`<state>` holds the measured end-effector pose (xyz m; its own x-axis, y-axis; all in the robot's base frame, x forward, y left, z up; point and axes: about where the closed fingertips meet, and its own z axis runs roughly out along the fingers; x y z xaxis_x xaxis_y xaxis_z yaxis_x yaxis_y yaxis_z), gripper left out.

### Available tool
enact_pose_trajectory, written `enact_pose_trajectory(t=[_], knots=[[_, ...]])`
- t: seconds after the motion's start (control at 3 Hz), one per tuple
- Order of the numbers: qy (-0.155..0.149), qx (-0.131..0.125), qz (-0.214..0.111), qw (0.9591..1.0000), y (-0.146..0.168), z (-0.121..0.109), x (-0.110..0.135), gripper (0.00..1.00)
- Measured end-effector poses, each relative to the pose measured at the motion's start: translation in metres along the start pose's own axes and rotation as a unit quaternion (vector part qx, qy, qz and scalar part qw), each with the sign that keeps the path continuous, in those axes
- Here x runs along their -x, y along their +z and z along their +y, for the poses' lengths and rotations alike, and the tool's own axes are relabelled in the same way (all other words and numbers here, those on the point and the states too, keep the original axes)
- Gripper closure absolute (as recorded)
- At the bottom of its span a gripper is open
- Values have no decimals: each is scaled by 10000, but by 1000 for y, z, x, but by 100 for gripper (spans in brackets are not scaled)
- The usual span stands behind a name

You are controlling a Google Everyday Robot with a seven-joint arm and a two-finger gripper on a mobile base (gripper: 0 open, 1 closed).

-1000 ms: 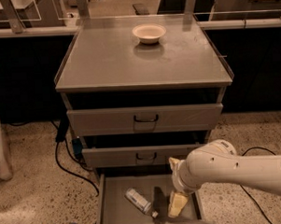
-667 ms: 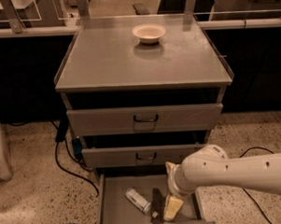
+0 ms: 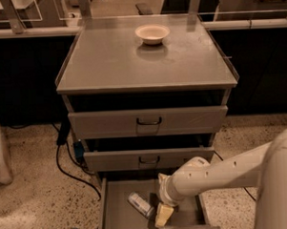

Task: Pick blue plastic bottle from bottom drawer and place on counter

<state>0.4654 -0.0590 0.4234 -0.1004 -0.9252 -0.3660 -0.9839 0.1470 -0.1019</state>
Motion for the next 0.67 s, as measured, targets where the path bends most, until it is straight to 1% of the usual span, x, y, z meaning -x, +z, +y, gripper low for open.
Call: enact_pose_trajectory(t=[0.33, 0.67], knots=[[-31, -47, 171, 9998, 24, -8, 2, 0], [185, -29, 519, 9985, 43, -21, 6, 0]])
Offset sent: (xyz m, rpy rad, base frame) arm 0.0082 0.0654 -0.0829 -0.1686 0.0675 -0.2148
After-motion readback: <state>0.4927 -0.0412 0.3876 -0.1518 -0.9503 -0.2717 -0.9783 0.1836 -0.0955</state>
